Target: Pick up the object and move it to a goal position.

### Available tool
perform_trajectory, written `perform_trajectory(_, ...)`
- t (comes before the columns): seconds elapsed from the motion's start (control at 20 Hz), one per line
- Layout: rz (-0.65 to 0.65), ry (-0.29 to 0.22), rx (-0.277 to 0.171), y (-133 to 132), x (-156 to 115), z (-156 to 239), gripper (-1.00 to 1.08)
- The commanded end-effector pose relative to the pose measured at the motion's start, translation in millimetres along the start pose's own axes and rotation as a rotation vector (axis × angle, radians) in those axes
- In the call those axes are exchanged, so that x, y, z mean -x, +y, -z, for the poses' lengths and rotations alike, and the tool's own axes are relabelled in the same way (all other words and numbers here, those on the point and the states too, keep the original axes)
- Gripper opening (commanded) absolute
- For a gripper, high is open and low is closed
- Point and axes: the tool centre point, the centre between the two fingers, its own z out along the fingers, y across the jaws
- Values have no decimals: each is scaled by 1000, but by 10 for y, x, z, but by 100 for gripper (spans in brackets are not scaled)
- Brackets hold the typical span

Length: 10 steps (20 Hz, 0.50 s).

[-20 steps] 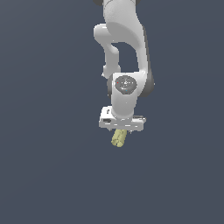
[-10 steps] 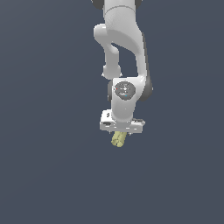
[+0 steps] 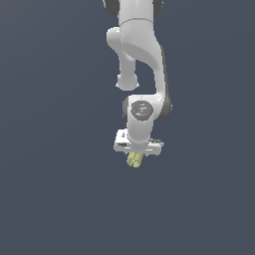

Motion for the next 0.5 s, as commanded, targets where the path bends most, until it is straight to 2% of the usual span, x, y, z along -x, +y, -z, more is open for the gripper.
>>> perform_trajectory(0.0,0,0,0,2,-1,-8,-100)
perform_trajectory(0.45,0,1,0,3,-5,3,-100)
